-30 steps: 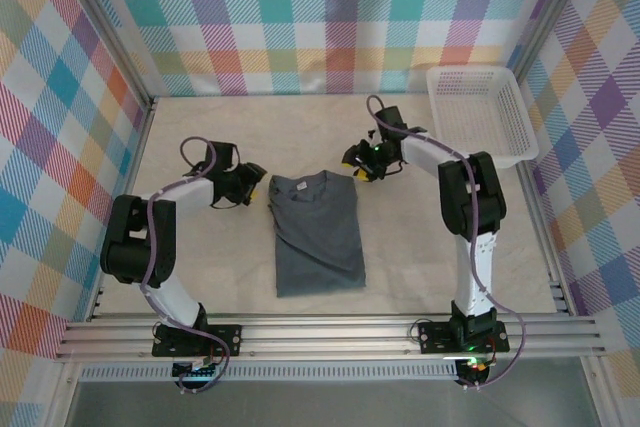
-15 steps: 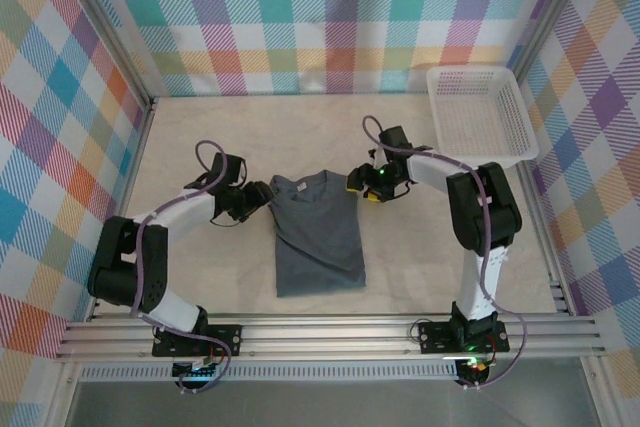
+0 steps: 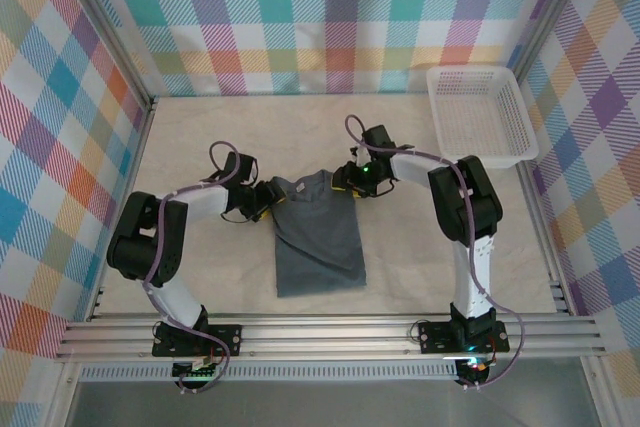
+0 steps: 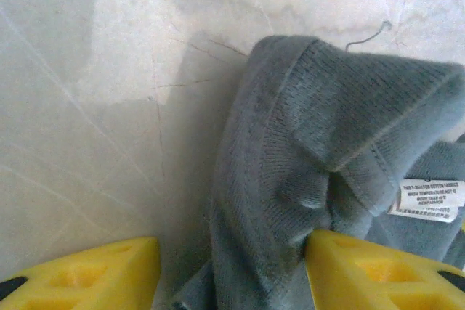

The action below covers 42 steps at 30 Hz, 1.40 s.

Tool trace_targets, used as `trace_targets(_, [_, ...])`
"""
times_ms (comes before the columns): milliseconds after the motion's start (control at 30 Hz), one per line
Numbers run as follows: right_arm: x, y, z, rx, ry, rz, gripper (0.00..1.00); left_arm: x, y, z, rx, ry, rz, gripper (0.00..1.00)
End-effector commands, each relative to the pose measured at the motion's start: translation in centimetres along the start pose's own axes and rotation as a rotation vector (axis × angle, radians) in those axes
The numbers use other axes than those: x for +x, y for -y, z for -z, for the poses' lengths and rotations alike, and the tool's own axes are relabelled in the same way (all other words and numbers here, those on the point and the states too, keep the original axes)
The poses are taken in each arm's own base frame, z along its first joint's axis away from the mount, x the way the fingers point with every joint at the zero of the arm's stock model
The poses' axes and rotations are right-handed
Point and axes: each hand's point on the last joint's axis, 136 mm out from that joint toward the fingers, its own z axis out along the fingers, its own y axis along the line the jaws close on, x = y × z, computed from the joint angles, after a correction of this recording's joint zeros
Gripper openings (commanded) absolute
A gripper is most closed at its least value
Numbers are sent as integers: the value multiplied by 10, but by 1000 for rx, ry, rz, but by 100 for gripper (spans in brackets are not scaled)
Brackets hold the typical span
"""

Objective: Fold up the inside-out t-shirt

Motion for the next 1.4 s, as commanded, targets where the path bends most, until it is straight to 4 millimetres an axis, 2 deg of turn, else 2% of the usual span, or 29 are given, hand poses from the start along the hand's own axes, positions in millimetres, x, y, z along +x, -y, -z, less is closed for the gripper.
trace_targets(0, [18,-7,-11,-35,-73,-4,45,-16,50,-20,195,39,-43,54])
trace_targets(100, [20,-6,-10,-32,-77,-4,44,-11,63,-25,212,33,-71,47])
trace_targets(267, [20,-7,-10,-36,-78,-7,44,-12,66,-27,195,46,-81,17])
trace_targets(333, [21,-6,-10,-29,-77,-7,44,-13,66,-24,186,54,-92,10])
trace_targets(400, [20,-6,-8,-28,-74,-6,44,-13,65,-22,173,57,-104,11])
trace_targets(433, [21,-7,-7,-27,-73,-6,44,-13,64,-21,162,58,-110,15])
trace_targets(533, [19,-10,-4,-30,-66,2,45,-15,63,-20,148,67,-125,38])
trace_targets(567, [19,-11,-3,-33,-65,4,45,-14,62,-21,146,64,-127,42])
trace_targets(667, [18,-16,-1,-45,-64,9,45,-15,63,-26,144,58,-128,44])
trace_targets(733, [16,-20,2,-53,-59,11,45,-15,66,-30,145,54,-133,40])
trace_targets(767, [16,-22,4,-56,-59,11,45,-16,68,-31,144,52,-138,34])
trace_targets(833, [14,-25,12,-47,-36,19,46,-17,68,-32,125,49,-145,17])
trace_targets(900, [10,-24,26,-7,13,28,52,-19,65,-29,91,60,-153,1])
trace_targets(1000, [5,-9,46,112,93,35,61,-21,60,-20,49,83,-179,0])
trace_targets(1133, [6,19,57,249,167,-14,67,-18,56,-11,30,83,-193,0])
trace_targets(1233, [6,33,53,280,174,-69,69,-16,53,-8,26,91,-195,0])
trace_targets(1367, [4,23,28,180,119,-89,65,-15,55,-10,53,90,-185,0])
